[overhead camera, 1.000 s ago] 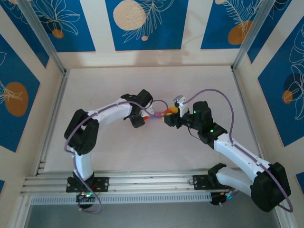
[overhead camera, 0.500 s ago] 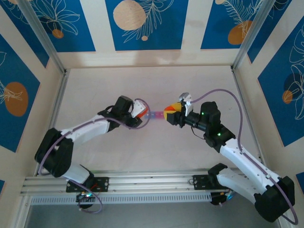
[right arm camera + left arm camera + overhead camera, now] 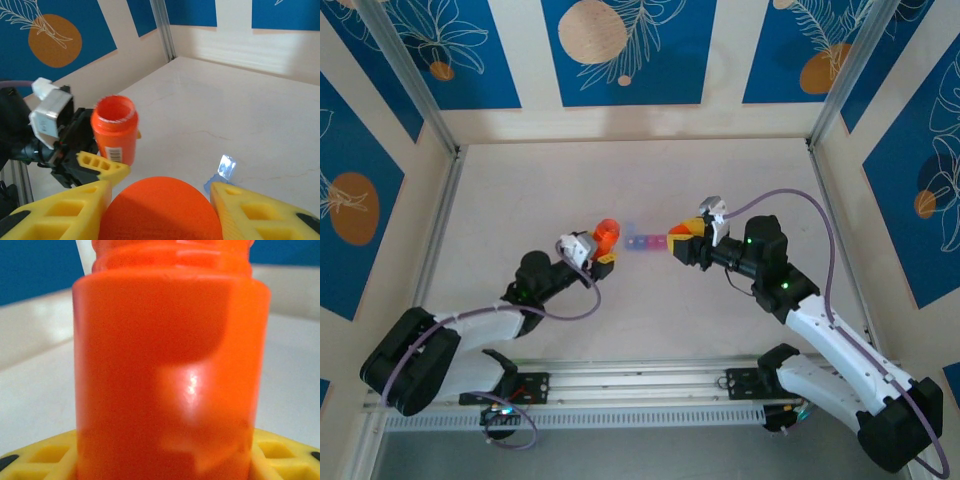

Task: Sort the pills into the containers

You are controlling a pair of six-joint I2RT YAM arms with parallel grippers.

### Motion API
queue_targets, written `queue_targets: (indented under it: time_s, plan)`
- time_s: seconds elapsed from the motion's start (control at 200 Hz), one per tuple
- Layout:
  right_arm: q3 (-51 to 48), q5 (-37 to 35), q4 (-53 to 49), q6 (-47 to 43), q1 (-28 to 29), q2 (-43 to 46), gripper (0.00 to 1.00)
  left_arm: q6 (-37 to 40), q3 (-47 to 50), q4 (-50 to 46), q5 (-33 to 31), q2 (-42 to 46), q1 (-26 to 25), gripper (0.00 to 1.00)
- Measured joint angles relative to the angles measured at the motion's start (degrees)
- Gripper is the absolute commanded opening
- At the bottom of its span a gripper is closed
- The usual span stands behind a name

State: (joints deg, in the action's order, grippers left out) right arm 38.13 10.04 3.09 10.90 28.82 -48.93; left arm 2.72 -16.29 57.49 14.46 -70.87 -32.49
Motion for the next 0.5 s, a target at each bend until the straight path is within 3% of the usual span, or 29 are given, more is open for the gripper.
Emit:
queue_targets:
  time_s: [0.115,0.25,0.385,0.5]
  plan:
    - [-2.3,-0.1,2.0,0.4,0.0,0.0,0.30,-3.0,0.5,9.5,-0.1,0.5,0.1,0.00]
    - [-5.1,-0.9,3.1,0.9,0.0,0.0,0.30,-5.5,0.6,10.1,-0.9,7.7,1.0,0.00]
    - [-7.1,-1.5,3.6,0.8,0.0,0.0,0.30,-4.4,-1.4,-5.2,-4.6,25.0,1.6,0.00]
    - [-7.5,-1.7,5.0,0.9,-0.5,-0.7,0.30,-3.6,-6.3,-13.2,-8.1,28.4,3.7,0.00]
